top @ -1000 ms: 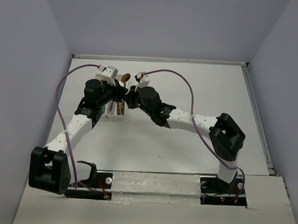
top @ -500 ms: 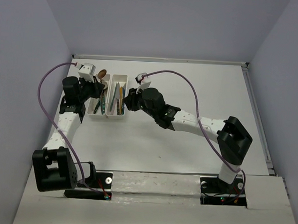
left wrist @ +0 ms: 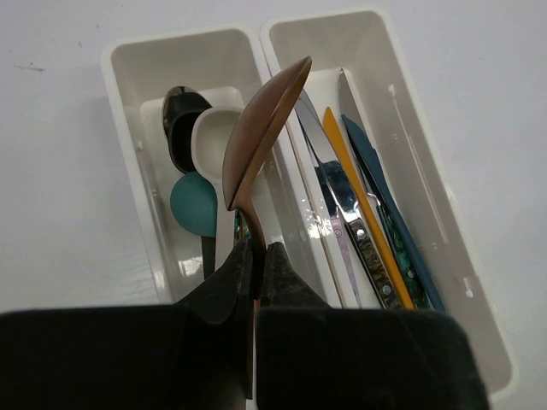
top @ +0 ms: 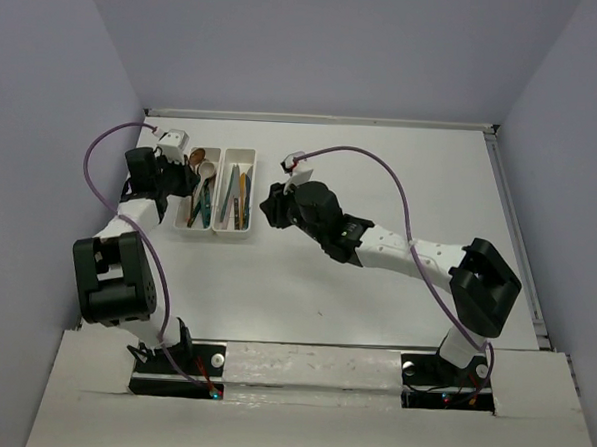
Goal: Sort the eating utensils into containers
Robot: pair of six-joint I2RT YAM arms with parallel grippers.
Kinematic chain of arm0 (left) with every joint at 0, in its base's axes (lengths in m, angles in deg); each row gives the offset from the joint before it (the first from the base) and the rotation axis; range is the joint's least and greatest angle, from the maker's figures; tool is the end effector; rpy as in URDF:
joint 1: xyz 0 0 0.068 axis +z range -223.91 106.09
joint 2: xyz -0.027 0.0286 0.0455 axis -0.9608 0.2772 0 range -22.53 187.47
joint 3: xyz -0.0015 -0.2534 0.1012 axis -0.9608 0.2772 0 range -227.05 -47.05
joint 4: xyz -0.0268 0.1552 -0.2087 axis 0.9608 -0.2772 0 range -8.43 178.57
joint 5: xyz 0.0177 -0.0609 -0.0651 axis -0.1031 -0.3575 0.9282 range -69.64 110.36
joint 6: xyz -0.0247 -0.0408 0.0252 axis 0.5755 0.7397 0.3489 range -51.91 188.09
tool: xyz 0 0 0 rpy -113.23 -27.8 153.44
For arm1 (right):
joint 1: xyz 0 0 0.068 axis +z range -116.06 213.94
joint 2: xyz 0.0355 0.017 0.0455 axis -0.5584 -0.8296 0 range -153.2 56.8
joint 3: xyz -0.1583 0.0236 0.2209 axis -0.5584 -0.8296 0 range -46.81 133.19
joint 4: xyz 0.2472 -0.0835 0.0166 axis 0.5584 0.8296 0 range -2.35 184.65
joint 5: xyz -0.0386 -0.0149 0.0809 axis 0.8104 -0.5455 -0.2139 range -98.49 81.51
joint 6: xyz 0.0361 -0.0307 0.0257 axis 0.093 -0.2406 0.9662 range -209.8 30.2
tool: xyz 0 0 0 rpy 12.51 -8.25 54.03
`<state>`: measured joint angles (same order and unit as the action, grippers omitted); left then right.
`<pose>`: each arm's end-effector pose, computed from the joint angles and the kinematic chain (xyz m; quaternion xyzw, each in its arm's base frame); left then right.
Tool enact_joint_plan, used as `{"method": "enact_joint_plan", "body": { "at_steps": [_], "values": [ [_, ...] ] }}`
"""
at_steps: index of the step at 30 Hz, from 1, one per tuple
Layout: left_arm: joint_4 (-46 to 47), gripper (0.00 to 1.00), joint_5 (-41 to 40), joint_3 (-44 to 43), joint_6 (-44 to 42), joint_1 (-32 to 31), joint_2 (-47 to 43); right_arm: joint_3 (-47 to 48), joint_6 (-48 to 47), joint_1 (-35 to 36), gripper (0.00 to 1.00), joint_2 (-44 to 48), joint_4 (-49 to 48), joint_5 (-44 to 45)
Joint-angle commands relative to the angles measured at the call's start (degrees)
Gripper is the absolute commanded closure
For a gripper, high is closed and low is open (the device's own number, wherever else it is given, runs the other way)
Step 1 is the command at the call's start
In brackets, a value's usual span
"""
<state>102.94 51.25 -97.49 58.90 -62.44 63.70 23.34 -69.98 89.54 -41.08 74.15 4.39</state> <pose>0.3308 0.0484 0.2441 0.1342 0.7992 -0.1191 0.5737 0.2362 0.3307 0.2873 -0.1753 0.7676 0.3031 0.5369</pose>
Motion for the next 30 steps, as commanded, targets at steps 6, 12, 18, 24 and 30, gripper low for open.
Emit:
{"method": "enact_joint_plan", "body": {
  "at_steps": [6,12,18,24,30],
  "values": [
    [1.98,1.00,7.33,-7.83,-0.21,0.14,8.15,-2.30,-1.00,0.22,0.64,1.29,-0.83,2.58],
    [-0.66,0.99,7.60,-9.59,-1.44,0.05,13.43,-2.65,-1.00,0.22,0.64,0.94,-0.57,2.94],
    [-1.36,0.70,5.41,-10.64,-2.85,-0.21,15.89,-2.04,-1.00,0.22,0.64,0.15,-0.04,2.32],
    [-1.19,0.55,2.07,-11.00,-2.33,-0.21,15.72,-1.77,-1.00,0.22,0.64,0.24,0.49,2.23],
    [-1.45,0.51,-0.92,-11.70,-1.27,-0.13,14.84,-1.60,-0.83,0.22,0.64,0.15,0.84,1.44]
  ]
}}
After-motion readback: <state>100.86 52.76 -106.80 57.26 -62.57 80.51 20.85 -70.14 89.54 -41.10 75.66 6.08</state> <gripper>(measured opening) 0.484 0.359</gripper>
